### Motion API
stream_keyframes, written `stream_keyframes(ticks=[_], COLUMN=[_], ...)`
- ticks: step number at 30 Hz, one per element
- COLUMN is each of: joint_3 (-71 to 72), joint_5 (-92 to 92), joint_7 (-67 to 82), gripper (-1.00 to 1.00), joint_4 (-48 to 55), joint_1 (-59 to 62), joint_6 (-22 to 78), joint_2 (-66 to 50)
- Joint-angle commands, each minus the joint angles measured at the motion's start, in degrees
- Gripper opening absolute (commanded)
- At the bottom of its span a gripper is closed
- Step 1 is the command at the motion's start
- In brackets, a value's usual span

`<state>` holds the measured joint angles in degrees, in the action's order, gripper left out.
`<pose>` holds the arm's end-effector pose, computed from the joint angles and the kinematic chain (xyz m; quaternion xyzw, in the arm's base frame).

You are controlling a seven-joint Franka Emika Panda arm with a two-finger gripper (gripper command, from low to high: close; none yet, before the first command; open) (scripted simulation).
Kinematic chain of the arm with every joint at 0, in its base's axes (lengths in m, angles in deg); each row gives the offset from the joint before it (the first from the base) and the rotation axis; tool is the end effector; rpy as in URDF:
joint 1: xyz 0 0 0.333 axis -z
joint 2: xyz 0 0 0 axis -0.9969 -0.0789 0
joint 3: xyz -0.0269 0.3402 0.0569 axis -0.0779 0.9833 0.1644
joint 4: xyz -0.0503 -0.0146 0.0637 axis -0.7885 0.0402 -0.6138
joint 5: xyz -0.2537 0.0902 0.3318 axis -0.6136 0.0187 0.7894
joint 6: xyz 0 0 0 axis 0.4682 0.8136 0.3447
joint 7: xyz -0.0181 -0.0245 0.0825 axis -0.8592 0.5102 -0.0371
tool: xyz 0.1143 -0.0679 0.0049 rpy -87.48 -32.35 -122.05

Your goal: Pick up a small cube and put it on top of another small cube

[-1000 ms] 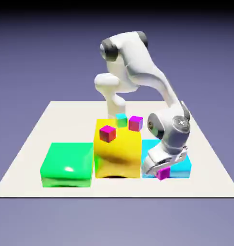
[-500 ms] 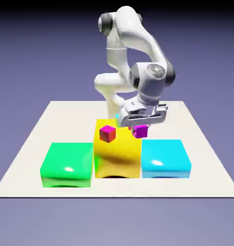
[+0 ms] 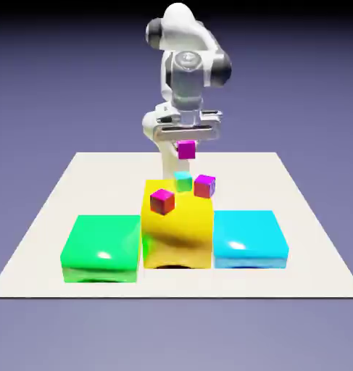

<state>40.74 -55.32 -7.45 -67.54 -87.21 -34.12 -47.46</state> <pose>0.3356 0.0265 0.4239 0.9206 -0.3517 -0.1555 0.0682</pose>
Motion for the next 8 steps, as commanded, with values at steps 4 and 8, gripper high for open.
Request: stream_keyframes(ticks=[4, 8], joint_3=[0.1, 0.1], joint_5=[0.0, 0.0], joint_7=[0.0, 0.0], gripper=[-1.00, 1.00], joint_4=[-8.0, -3.9], joint_1=[-0.1, 0.0], joint_6=[-8.0, -3.9], joint_2=[0.0, 0.0])
